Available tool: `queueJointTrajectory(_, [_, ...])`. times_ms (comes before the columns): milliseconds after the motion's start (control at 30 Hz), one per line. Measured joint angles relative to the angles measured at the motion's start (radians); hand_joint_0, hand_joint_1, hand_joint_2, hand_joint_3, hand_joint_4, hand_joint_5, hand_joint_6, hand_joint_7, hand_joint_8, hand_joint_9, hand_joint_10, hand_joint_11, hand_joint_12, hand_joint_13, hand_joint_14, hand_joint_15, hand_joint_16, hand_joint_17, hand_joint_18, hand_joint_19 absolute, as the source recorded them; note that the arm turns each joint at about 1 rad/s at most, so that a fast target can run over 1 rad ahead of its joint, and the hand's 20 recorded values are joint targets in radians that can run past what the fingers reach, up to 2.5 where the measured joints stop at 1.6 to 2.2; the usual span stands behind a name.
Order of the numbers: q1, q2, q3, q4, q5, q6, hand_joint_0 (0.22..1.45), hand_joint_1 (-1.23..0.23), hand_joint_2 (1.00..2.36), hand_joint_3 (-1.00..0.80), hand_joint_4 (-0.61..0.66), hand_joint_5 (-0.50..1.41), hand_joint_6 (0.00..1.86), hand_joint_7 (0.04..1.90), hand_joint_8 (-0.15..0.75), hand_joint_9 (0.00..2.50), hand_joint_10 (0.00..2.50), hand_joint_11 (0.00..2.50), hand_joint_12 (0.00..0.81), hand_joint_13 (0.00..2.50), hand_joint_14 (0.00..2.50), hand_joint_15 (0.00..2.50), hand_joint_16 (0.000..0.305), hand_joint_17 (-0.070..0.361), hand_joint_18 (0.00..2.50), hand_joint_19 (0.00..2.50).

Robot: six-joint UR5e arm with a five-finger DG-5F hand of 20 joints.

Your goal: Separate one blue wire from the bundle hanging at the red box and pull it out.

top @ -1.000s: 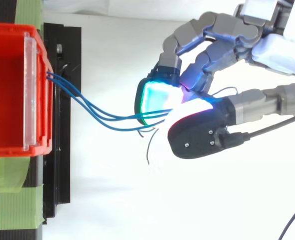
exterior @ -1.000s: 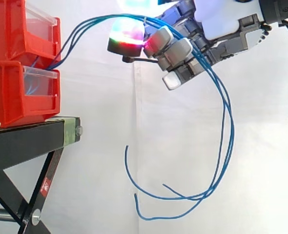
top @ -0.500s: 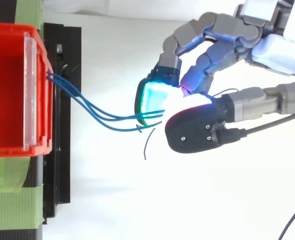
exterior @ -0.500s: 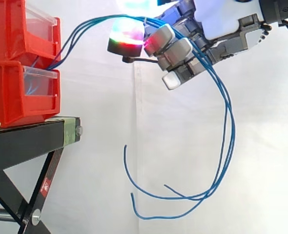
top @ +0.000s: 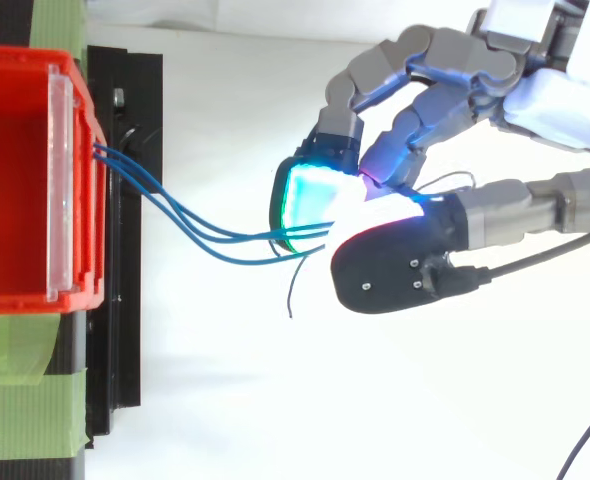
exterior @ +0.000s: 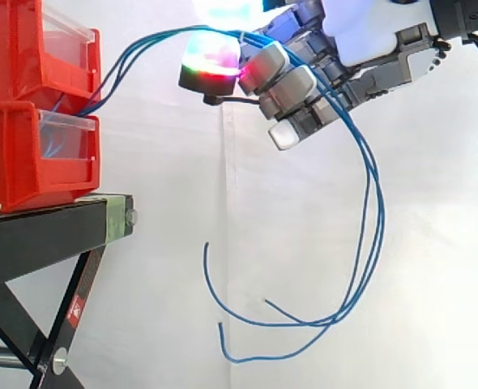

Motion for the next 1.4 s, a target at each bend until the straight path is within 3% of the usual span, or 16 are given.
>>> queueJointTrajectory(367, [0.000, 0.000, 0.000, -0.007, 0.000, 0.000, 0.60, -0.98, 1.01, -0.32, 0.18, -0.24, 0.92, 0.89, 0.298, 0.77, 0.30, 1.64, 0.387, 0.64, 0.63, 1.60, 0.054, 0.122, 0.68, 0.70])
queueJointTrajectory(400, [0.000, 0.000, 0.000, -0.007, 0.000, 0.000, 0.60, -0.98, 1.01, -0.33, 0.18, -0.24, 0.93, 0.87, 0.298, 0.74, 0.43, 1.55, 0.391, 0.61, 0.75, 1.51, 0.054, 0.121, 0.68, 0.71])
queueJointTrajectory(567, [0.000, 0.000, 0.000, -0.007, 0.000, 0.001, 0.61, -0.99, 1.01, -0.41, 0.18, -0.24, 0.93, 0.87, 0.301, 0.73, 0.43, 1.55, 0.391, 0.61, 0.75, 1.49, 0.054, 0.121, 0.68, 0.71])
queueJointTrajectory(733, [0.000, 0.000, 0.000, -0.007, 0.000, 0.001, 0.54, -0.86, 1.00, -0.47, 0.18, -0.23, 0.92, 0.86, 0.320, 0.79, 0.37, 1.57, 0.398, 0.65, 0.74, 1.51, 0.055, 0.124, 0.70, 0.74])
queueJointTrajectory(1033, [0.000, 0.000, 0.000, -0.007, 0.000, 0.001, 0.57, -0.70, 1.01, -0.42, 0.17, -0.21, 0.91, 0.85, 0.312, 0.85, 0.39, 1.54, 0.391, 0.67, 0.80, 1.46, 0.051, 0.115, 0.71, 0.75])
queueJointTrajectory(1400, [0.001, 0.000, 0.000, -0.008, 0.000, 0.001, 0.63, -0.77, 1.01, -0.36, 0.12, -0.19, 0.91, 0.88, 0.303, 0.88, 0.37, 1.51, 0.381, 0.70, 0.78, 1.46, 0.048, 0.109, 0.73, 0.76])
